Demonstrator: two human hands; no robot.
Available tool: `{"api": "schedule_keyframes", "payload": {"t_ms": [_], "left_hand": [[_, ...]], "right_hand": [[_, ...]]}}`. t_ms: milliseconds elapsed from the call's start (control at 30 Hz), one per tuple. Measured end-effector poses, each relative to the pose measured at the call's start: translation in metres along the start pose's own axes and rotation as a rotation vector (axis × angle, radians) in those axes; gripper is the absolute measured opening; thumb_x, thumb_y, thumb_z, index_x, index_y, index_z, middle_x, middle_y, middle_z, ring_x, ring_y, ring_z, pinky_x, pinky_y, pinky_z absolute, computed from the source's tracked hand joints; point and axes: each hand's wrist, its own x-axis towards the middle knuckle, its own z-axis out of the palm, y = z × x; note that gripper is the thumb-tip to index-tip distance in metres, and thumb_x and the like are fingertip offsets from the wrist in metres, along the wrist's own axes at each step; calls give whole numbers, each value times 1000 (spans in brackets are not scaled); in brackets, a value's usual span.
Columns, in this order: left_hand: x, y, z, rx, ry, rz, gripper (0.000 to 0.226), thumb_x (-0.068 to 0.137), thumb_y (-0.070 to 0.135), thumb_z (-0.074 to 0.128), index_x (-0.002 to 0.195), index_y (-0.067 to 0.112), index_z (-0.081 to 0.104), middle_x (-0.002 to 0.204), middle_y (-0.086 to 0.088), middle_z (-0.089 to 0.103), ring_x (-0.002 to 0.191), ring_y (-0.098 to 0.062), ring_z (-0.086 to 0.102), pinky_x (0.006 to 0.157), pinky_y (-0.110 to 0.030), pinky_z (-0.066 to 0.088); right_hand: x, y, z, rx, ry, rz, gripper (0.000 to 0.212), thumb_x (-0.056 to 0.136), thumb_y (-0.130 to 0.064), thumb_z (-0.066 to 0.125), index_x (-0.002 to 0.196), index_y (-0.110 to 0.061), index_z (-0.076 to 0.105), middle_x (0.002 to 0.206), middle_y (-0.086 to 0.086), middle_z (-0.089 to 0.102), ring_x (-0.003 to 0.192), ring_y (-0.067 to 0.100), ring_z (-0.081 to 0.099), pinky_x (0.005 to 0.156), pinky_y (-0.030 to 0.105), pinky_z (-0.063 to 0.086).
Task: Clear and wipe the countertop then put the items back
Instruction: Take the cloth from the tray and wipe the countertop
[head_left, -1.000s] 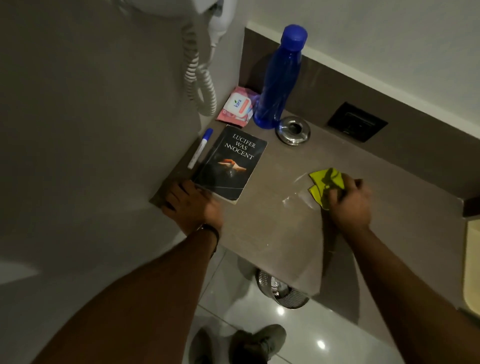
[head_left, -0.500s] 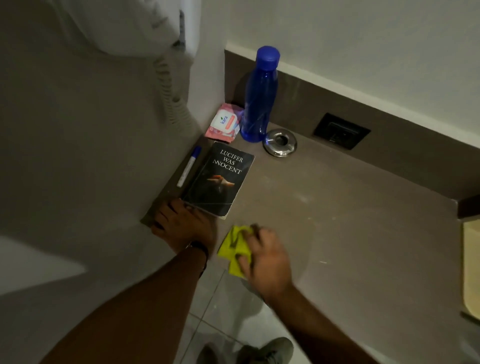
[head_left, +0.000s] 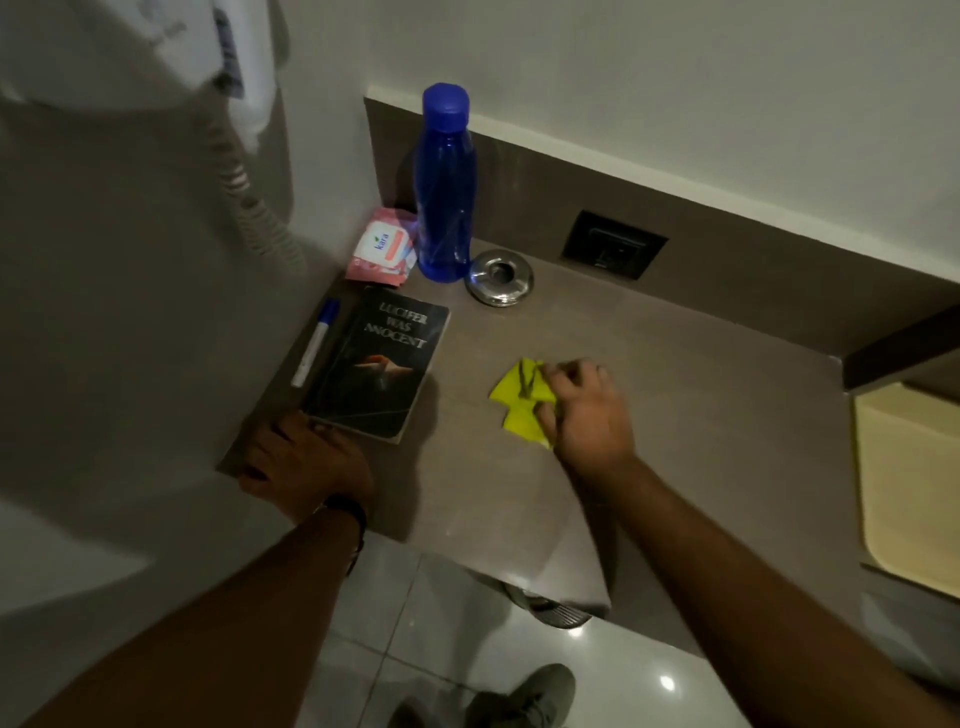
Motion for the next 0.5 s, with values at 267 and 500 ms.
{"api": "schedule_keyframes", "payload": {"t_ms": [267,500], "left_hand": [[0,-3,10,-10,34,-14,32,92,32,38,111,8,46,125,-24,47,115,-42,47,101,-62,39],[2,2,-3,9,-46,-49,33,89,34,39,110,10,47,124,-23,48,113,-39,46,96,-54,35]], "right_hand": [[49,17,1,-6,44,380,47,88,-45,54,126,-20,67,116,15,60,107,38,54,92,43,47],[-52,-75,19,90,-2,14,55,88,-58,58,135,-30,59,128,6,53,105,30,51,87,42,49]]}}
